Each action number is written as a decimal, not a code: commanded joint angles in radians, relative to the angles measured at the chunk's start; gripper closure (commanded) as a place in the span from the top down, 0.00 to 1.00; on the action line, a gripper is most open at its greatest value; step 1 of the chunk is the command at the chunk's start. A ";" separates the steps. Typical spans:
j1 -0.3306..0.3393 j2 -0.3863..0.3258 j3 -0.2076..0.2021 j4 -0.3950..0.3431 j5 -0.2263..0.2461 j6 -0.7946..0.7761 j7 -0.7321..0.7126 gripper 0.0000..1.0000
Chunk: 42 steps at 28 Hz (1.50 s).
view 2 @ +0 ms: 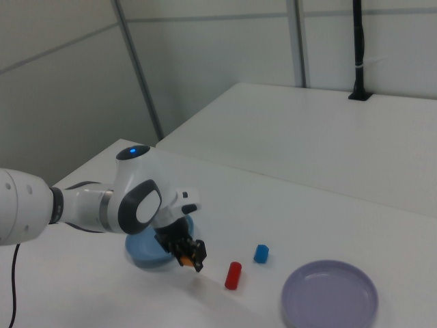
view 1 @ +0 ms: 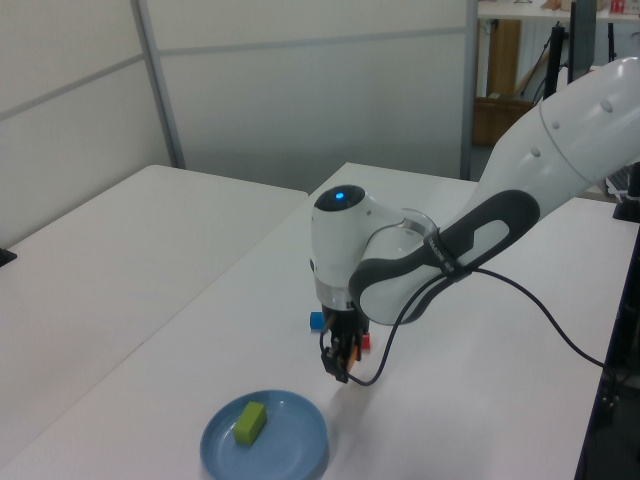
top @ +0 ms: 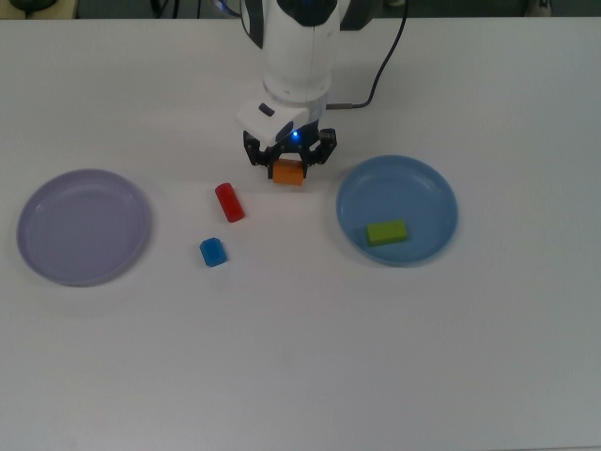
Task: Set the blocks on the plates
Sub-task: 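Place the orange block on the blue plate beside the green block, then lower the gripper onto the red block and grasp it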
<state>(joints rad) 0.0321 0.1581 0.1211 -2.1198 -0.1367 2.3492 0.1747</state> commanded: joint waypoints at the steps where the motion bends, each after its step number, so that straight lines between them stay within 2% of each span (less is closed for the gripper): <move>1: 0.015 -0.017 0.040 0.037 0.005 -0.007 -0.008 0.25; 3: 0.022 -0.002 0.083 0.069 0.005 -0.036 -0.006 0.26; 8: 0.049 0.061 0.130 0.121 0.002 -0.037 0.069 0.26; 13: 0.083 0.113 0.132 0.159 -0.007 -0.030 0.109 0.28; 17: 0.100 0.144 0.130 0.179 -0.011 -0.025 0.111 0.35; 18: 0.101 0.149 0.130 0.181 -0.011 -0.025 0.111 0.42; 19: 0.103 0.156 0.130 0.184 -0.012 -0.027 0.111 0.69; 20: 0.101 0.161 0.130 0.185 -0.014 -0.027 0.109 0.89; 21: 0.103 0.166 0.130 0.184 -0.020 -0.027 0.106 1.00; 24: 0.103 0.173 0.130 0.185 -0.078 -0.027 0.104 1.00; 30: 0.089 0.159 0.109 0.213 -0.083 -0.041 0.098 1.00; 34: 0.084 0.135 0.046 0.219 -0.083 -0.050 0.075 1.00; 37: 0.077 0.118 -0.007 0.221 -0.078 -0.079 0.000 1.00; 42: 0.039 0.124 -0.066 0.213 -0.077 -0.085 -0.118 1.00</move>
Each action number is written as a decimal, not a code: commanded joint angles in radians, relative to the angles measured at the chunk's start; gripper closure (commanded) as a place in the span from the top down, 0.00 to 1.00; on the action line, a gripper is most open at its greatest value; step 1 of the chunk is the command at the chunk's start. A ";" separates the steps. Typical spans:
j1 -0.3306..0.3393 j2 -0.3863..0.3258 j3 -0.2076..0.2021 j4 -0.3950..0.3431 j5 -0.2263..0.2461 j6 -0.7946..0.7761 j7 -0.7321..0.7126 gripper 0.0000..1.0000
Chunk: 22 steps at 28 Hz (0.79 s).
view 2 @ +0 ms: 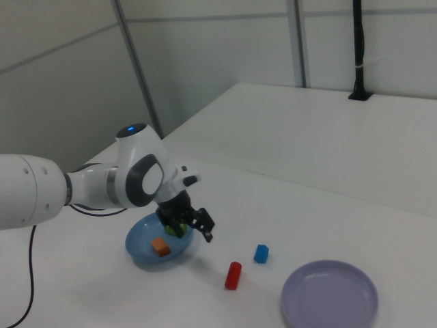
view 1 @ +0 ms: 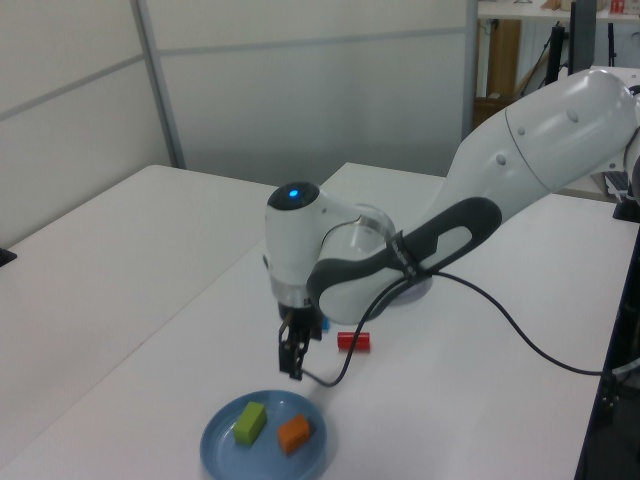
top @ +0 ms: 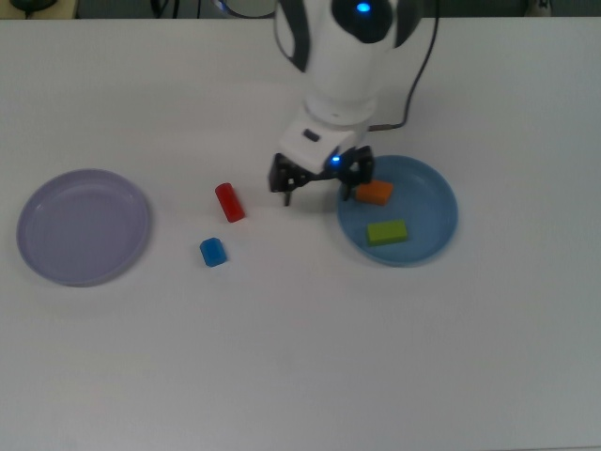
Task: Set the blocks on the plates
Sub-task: 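Lower the gripper onto the red block and grasp it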
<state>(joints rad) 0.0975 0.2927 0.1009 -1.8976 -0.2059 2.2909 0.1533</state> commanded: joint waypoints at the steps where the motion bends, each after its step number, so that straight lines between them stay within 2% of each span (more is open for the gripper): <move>1: -0.035 -0.009 -0.053 -0.009 -0.007 -0.025 -0.110 1.00; 4: -0.048 0.000 -0.084 -0.011 -0.007 -0.019 -0.161 1.00; 7: -0.051 0.028 -0.092 -0.011 -0.007 -0.011 -0.172 0.99; 9: -0.058 0.036 -0.092 -0.011 -0.009 -0.011 -0.172 0.88; 10: -0.068 0.037 -0.092 -0.012 -0.009 -0.011 -0.173 0.78; 15: -0.078 0.043 -0.092 -0.028 -0.015 -0.011 -0.190 0.56; 16: -0.078 0.045 -0.093 -0.029 -0.015 -0.011 -0.201 0.42; 18: -0.078 0.043 -0.096 -0.037 -0.015 -0.013 -0.219 0.27; 19: -0.078 0.043 -0.099 -0.038 -0.015 -0.013 -0.231 0.22; 22: -0.078 0.043 -0.109 -0.041 -0.015 -0.022 -0.282 0.14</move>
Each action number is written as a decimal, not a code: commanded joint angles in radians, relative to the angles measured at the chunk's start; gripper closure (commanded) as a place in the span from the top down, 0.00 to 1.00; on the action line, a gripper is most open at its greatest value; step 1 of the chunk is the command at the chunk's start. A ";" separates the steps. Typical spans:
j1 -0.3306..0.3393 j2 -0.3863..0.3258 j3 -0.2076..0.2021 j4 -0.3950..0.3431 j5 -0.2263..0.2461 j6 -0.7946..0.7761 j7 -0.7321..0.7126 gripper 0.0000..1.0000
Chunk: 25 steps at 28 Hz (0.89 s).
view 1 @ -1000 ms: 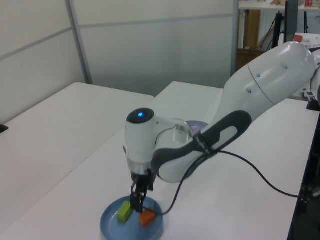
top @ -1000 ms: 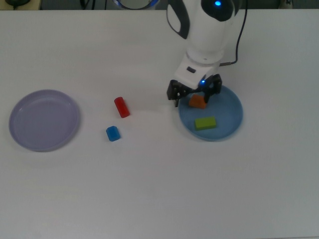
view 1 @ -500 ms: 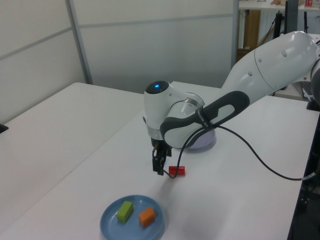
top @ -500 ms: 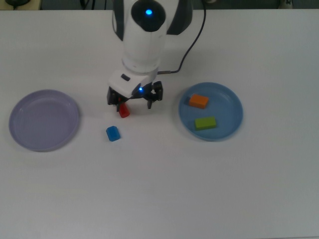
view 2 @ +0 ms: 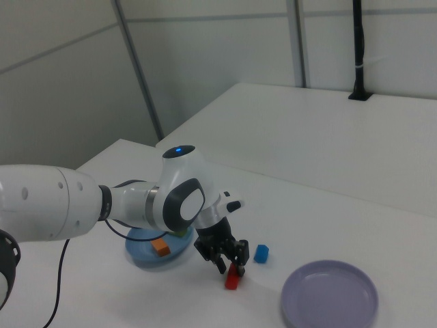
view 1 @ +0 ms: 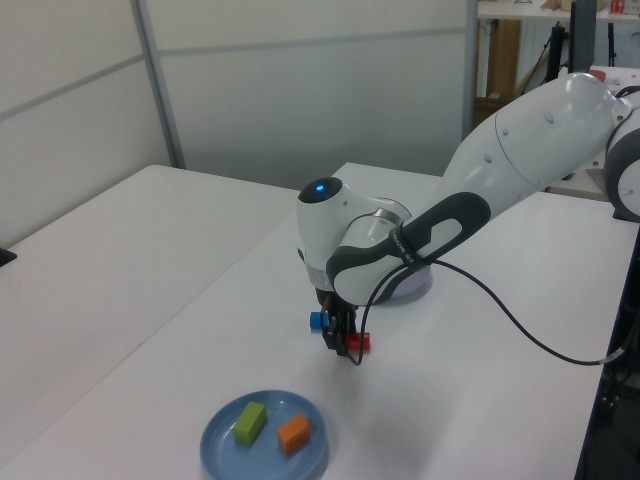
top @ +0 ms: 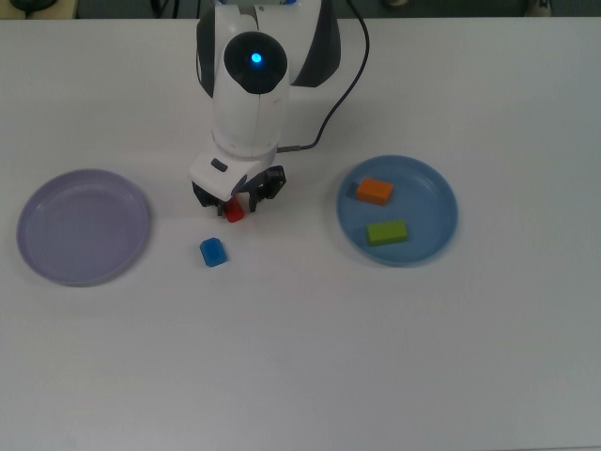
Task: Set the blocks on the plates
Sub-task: 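Lower the gripper onto the red block and grasp it, then carry the red block to the lavender plate and release it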
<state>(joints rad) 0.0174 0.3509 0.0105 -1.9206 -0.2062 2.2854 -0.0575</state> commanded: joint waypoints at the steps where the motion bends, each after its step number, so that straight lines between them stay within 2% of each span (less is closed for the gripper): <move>1: 0.003 -0.015 -0.020 -0.018 -0.015 -0.017 -0.079 0.10; 3: 0.003 -0.016 -0.027 -0.018 -0.015 -0.018 -0.093 0.00; 8: -0.004 -0.032 -0.067 -0.009 -0.010 -0.020 -0.131 0.00; 11: -0.029 -0.062 -0.099 0.014 0.002 -0.021 -0.166 0.00; 16: -0.072 -0.072 -0.130 0.044 0.031 -0.020 -0.212 0.00; 18: -0.097 -0.064 -0.147 0.066 0.051 -0.018 -0.246 0.00; 21: -0.125 -0.050 -0.162 0.081 0.053 -0.009 -0.275 0.00; 25: -0.169 0.028 -0.162 0.132 0.041 -0.003 -0.291 0.00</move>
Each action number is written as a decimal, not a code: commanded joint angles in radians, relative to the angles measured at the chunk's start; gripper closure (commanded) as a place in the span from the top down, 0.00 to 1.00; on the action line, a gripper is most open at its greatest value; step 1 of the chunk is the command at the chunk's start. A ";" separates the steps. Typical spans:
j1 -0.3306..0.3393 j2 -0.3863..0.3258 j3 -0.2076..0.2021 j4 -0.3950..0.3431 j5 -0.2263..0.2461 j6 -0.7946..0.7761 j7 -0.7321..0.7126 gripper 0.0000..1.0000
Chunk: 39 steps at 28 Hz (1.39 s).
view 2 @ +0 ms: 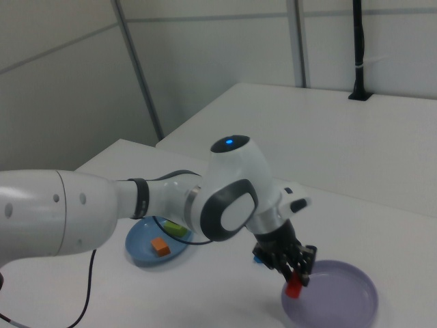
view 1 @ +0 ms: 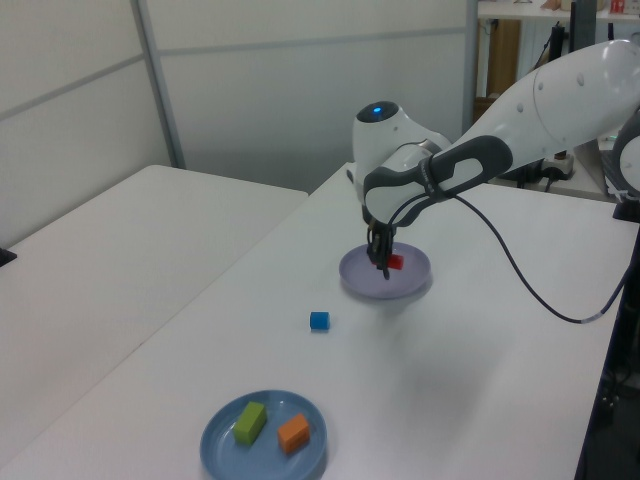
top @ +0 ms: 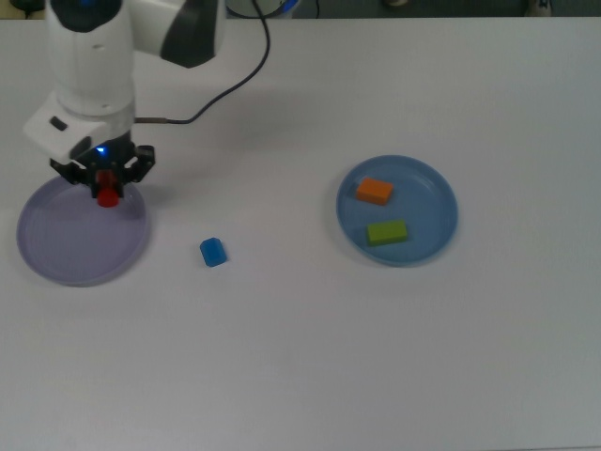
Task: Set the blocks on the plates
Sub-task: 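Carry the red block to the lavender plate and release it, then move the gripper to the blue block and grasp it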
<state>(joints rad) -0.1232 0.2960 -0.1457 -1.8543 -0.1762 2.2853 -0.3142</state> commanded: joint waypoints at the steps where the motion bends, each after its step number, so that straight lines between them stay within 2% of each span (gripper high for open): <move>1: -0.033 0.100 -0.006 0.078 0.011 -0.003 -0.034 0.00; 3: -0.036 0.130 -0.006 0.093 0.017 0.000 -0.029 0.00; 7: -0.038 0.135 -0.005 0.092 0.023 0.052 -0.022 0.00; 12: -0.038 0.134 0.000 0.087 0.023 0.062 -0.019 0.28; 13: -0.038 0.134 0.000 0.087 0.023 0.062 -0.019 0.36; 14: -0.038 0.132 -0.002 0.086 0.023 0.062 -0.023 0.68; 15: -0.038 0.132 -0.002 0.086 0.023 0.062 -0.022 0.96; 16: -0.036 0.132 0.000 0.084 0.023 0.062 -0.025 1.00; 21: -0.033 0.109 0.018 0.084 0.024 0.059 -0.019 1.00; 25: -0.035 0.091 0.086 0.075 0.037 0.051 0.016 1.00; 29: -0.033 0.095 0.132 0.075 0.049 0.052 0.066 1.00; 30: -0.033 0.100 0.155 0.075 0.049 0.054 0.079 1.00; 39: -0.024 0.166 0.198 0.086 0.041 0.071 0.167 1.00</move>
<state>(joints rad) -0.1494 0.4244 0.0431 -1.7666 -0.1419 2.3409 -0.1872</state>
